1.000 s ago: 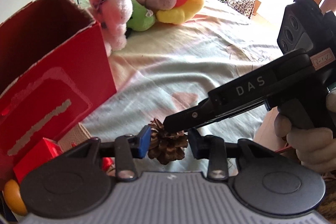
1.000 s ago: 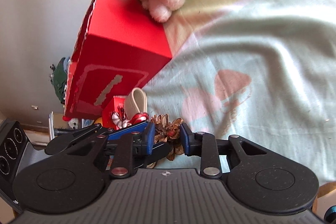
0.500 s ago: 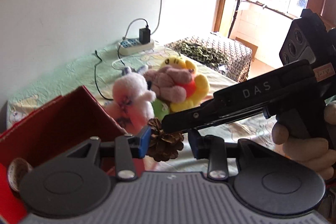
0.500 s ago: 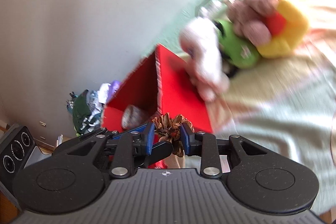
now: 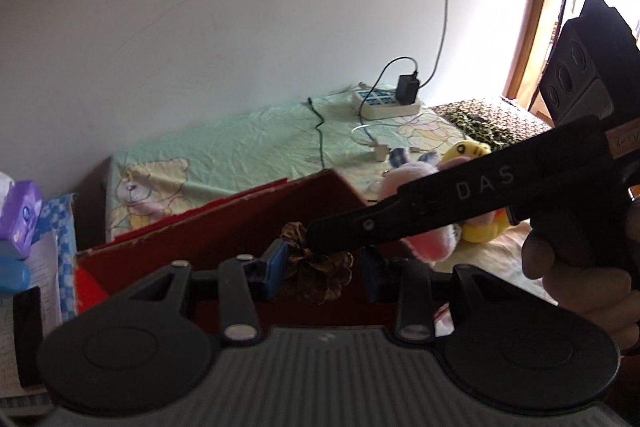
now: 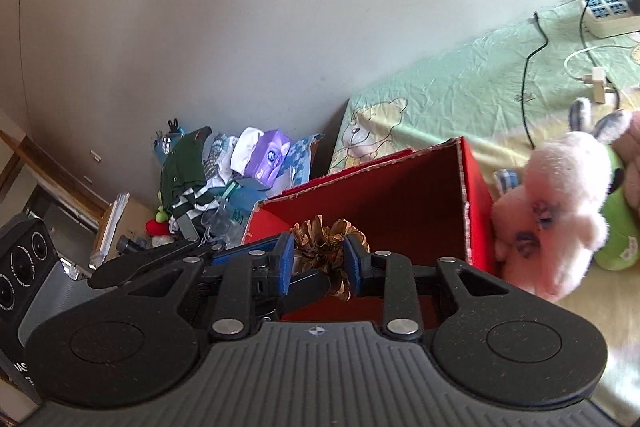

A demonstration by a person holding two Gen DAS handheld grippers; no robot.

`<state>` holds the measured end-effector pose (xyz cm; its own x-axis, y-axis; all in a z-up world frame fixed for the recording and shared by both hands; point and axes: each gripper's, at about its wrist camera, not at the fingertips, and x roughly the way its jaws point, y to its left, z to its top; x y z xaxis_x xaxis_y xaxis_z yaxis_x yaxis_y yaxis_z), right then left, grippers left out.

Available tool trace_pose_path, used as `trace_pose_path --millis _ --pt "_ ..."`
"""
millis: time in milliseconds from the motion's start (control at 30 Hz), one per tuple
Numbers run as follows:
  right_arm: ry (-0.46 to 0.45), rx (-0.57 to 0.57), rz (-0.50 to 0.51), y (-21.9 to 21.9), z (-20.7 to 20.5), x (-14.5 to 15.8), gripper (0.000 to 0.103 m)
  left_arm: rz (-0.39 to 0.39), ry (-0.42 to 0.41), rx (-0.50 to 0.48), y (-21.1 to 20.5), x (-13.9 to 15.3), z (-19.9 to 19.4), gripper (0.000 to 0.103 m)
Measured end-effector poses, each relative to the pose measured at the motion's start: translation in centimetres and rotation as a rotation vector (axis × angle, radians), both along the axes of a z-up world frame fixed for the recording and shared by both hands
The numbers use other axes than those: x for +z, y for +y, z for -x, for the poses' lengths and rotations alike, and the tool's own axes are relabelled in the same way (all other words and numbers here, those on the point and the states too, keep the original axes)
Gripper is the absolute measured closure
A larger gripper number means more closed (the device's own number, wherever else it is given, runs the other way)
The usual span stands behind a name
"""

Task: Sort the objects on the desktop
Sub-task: 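Carry the pine cone in the right gripper into the red box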

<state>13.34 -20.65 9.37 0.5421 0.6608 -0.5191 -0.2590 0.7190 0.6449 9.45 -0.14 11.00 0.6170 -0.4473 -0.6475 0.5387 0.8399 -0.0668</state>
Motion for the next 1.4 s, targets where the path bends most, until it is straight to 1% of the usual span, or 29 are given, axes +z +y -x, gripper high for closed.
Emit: trace_pose_path --millis 233,367,467,533,800,1000,1100,1200,1400 --pt "0.144 0.131 0.016 5.0 -3.7 -4.0 0.072 -0.070 0.112 0.117 3.4 -4.1 -2.1 0.065" --pt "0.217 0.187 0.032 7.5 -5.0 -6.1 0.071 -0.109 0.167 0.165 4.2 -6.1 -2.9 0.065" --pt "0.274 0.213 0.028 8.7 -6.0 -7.5 0.071 -0.141 0.198 0.197 4.8 -7.2 -3.4 0.065" --pt "0.306 0.222 0.030 9.3 -6.4 -8.2 0.070 -0.146 0.223 0.209 5.1 -7.8 -3.8 0.065" --pt "0.377 0.239 0.066 11.1 -7.2 -9.6 0.070 -0.188 0.282 0.238 6.1 -9.4 -4.7 0.065" --pt "0.444 0.231 0.070 11.6 -7.7 -10.6 0.070 -0.201 0.305 0.264 6.5 -10.0 -5.0 0.065" --pt "0.453 0.233 0.082 12.0 -7.7 -10.6 0.069 -0.220 0.307 0.274 6.5 -10.3 -5.1 0.065" --pt "0.482 0.236 0.093 12.5 -7.9 -10.9 0.069 -0.250 0.296 0.286 6.5 -10.6 -5.1 0.065" --pt "0.472 0.244 0.110 12.7 -8.0 -10.9 0.067 -0.257 0.293 0.302 6.5 -10.7 -5.2 0.065"
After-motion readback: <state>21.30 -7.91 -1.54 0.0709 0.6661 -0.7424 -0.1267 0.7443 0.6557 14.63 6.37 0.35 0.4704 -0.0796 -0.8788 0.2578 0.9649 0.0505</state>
